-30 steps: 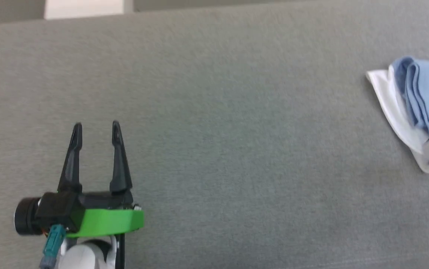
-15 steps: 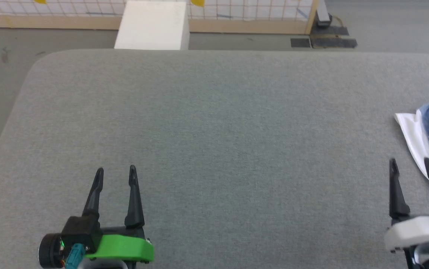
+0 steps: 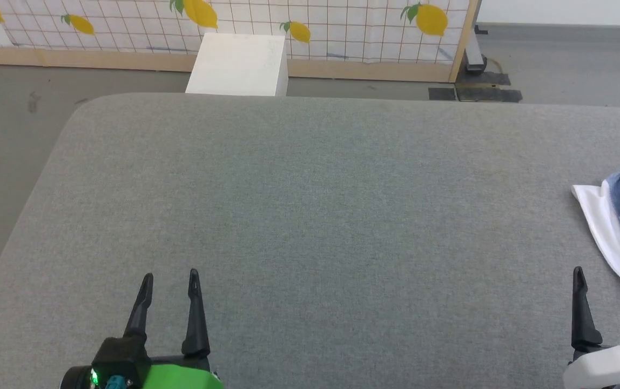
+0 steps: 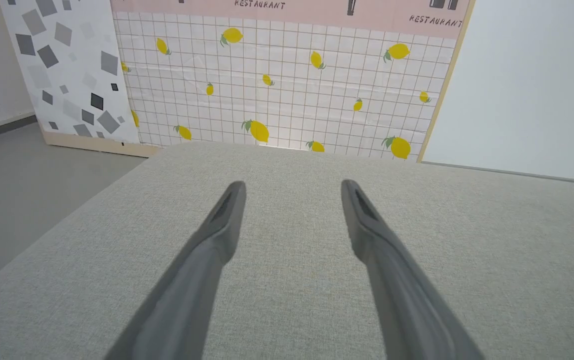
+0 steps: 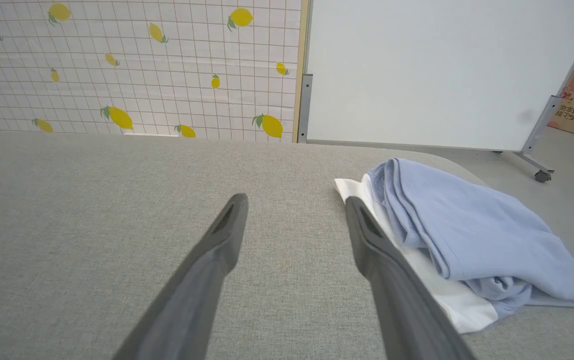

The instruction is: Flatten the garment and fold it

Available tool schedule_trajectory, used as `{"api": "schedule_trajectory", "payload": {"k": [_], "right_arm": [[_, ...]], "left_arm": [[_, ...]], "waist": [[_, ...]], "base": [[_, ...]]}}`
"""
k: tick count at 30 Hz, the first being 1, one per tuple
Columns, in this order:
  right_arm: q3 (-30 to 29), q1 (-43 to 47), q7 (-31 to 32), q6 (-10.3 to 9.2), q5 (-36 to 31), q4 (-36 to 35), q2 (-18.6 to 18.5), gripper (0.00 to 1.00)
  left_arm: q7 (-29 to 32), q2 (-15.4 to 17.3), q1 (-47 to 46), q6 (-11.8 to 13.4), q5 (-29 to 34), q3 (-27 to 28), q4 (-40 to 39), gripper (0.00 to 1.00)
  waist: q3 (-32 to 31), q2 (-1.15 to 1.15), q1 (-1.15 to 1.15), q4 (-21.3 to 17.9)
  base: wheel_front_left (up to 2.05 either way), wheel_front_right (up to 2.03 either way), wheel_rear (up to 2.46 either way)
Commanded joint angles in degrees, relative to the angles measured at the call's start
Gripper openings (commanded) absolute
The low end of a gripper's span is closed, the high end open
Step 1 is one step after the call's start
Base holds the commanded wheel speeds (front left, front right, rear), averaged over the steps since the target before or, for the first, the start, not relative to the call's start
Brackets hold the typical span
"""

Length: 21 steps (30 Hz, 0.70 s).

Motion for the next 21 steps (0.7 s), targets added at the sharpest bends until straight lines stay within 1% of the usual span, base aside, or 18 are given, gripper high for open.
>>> {"api": "schedule_trajectory", "payload": {"k": [1, 5, 6, 21], "right_arm": [[0.12, 0.62, -0.32, -0.06, 0.44, 0.13, 0.12, 1.00], [0.48, 0.59, -0.09, -0.06, 0.75, 0.07, 0.12, 1.00], [0.44, 0.03, 0.07, 0.00, 0.33, 0.01, 0.01, 0.00], [1.66, -0.39, 0.93, -0.01, 0.31, -0.31, 0.00, 0.00]], "left_arm": [[-0.20, -0.28, 0.87, -0.38, 0.04, 0.18, 0.13, 1.00], [-0.20, -0.30, 0.89, -0.61, -0.52, 0.13, 0.26, 1.00], [0.00, -0.03, 0.00, -0.23, -0.25, -0.03, 0.10, 0.00], [1.24, -0.01, -0.70, -0.55, 0.49, 0.20, 0.45, 0.00]], "waist": [[-0.08, 0.00, 0.01, -0.01], [-0.11, 0.00, 0.01, -0.06], [-0.12, 0.00, 0.01, -0.06], [-0.30, 0.00, 0.01, -0.13]], "base": [[0.00, 0.00, 0.00], [0.00, 0.00, 0.00], [0.00, 0.00, 0.00], [0.00, 0.00, 0.00]]}}
